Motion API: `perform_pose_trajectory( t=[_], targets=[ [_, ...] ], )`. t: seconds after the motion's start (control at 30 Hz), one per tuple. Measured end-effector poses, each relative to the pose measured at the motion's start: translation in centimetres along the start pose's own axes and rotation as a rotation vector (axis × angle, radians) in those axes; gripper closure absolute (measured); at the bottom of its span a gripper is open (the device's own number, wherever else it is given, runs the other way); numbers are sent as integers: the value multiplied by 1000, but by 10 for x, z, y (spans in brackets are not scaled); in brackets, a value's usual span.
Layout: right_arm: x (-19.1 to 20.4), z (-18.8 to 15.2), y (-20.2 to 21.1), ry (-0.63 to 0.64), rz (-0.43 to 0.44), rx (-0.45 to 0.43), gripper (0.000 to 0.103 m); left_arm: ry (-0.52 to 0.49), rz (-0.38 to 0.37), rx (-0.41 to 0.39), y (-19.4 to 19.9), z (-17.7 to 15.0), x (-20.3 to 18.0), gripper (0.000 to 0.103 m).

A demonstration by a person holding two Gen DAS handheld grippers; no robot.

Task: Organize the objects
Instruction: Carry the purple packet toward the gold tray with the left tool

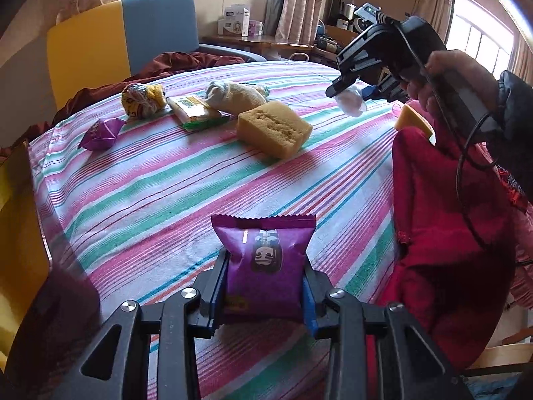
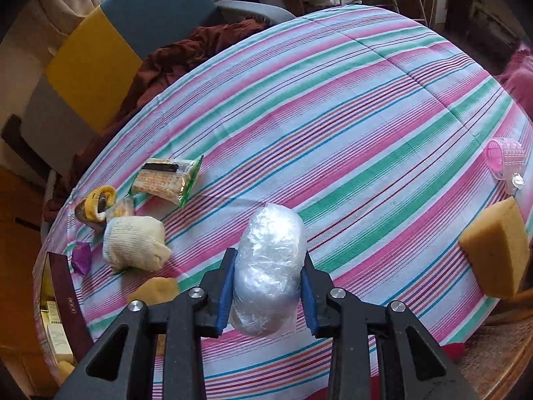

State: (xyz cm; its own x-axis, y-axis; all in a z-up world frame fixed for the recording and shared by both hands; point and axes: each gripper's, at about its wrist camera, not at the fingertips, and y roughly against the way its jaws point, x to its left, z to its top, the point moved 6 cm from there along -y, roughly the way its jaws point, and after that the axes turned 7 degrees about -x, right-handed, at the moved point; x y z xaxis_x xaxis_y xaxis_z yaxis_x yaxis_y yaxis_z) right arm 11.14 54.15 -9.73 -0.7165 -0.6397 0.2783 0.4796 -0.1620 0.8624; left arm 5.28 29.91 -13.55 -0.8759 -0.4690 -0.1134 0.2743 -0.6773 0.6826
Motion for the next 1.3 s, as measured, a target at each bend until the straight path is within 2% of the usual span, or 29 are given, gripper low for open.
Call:
perform_pose_trajectory(
  t=[0.23, 0.6, 0.77, 0.87, 0.97, 1.07, 1.17, 1.3],
  targets=[
    [9, -9, -7, 24, -17, 32, 67, 20, 18, -33, 21, 4, 6, 66],
    [12, -10, -9, 37, -13, 38, 67, 12, 20, 9, 14, -9, 2, 66],
    [13, -12, -11, 53, -17, 54, 67, 27, 24, -13, 22, -2, 5, 66],
    [14, -13, -13, 60, -21, 59, 67, 73, 31, -41, 36, 10, 17, 66],
    [14, -13, -12, 59, -18, 57, 67, 176, 31, -101, 63, 29, 42, 66],
    [15, -12, -12, 59, -15, 54, 67, 274, 90, -162, 89, 44, 84, 66],
    [15, -12, -10, 57, -10, 47, 67, 373, 165, -173, 103, 49, 133, 66],
    [15, -11, -8, 54, 0, 38, 67, 538, 256, -147, 109, 42, 207, 66]
  ],
)
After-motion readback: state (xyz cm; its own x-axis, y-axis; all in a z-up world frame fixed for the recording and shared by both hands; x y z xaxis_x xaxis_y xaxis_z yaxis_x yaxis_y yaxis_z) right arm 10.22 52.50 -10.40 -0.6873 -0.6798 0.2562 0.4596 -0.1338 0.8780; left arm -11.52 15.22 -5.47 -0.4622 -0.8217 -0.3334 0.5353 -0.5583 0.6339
